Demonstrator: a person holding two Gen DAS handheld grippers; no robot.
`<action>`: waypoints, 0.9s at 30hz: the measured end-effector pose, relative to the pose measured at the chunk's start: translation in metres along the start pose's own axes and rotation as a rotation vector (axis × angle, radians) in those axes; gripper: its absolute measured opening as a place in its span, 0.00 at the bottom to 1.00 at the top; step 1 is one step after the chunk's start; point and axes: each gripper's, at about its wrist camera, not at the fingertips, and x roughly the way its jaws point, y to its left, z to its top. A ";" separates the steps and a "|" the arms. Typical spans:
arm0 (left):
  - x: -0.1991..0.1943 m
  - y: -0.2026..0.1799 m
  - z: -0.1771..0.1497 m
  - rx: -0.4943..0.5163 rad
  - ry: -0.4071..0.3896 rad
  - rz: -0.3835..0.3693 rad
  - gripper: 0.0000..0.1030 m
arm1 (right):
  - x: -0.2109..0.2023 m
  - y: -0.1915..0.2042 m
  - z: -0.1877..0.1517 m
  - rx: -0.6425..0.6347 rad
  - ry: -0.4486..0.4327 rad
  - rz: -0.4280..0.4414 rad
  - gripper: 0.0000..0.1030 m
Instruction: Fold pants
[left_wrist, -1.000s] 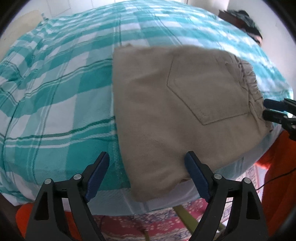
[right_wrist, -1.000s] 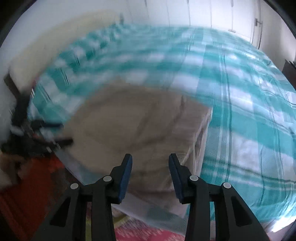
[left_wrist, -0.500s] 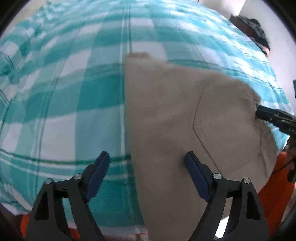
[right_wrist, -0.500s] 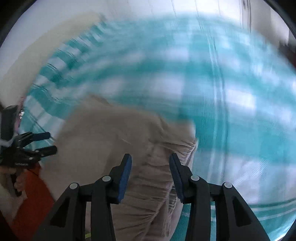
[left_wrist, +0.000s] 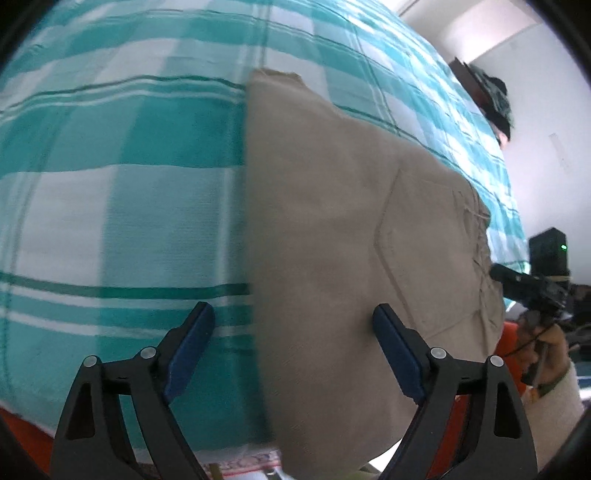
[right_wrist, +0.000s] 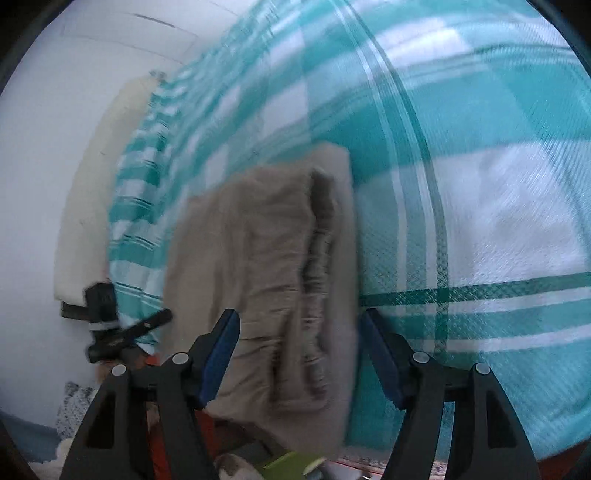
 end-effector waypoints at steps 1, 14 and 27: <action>0.000 -0.002 -0.001 0.001 0.000 -0.009 0.77 | 0.005 -0.002 0.001 0.011 0.002 0.016 0.67; -0.059 -0.082 0.029 0.177 -0.138 0.104 0.11 | -0.009 0.100 0.012 -0.341 -0.023 -0.184 0.29; -0.079 -0.070 0.179 0.214 -0.330 0.169 0.11 | -0.023 0.172 0.161 -0.476 -0.177 -0.174 0.29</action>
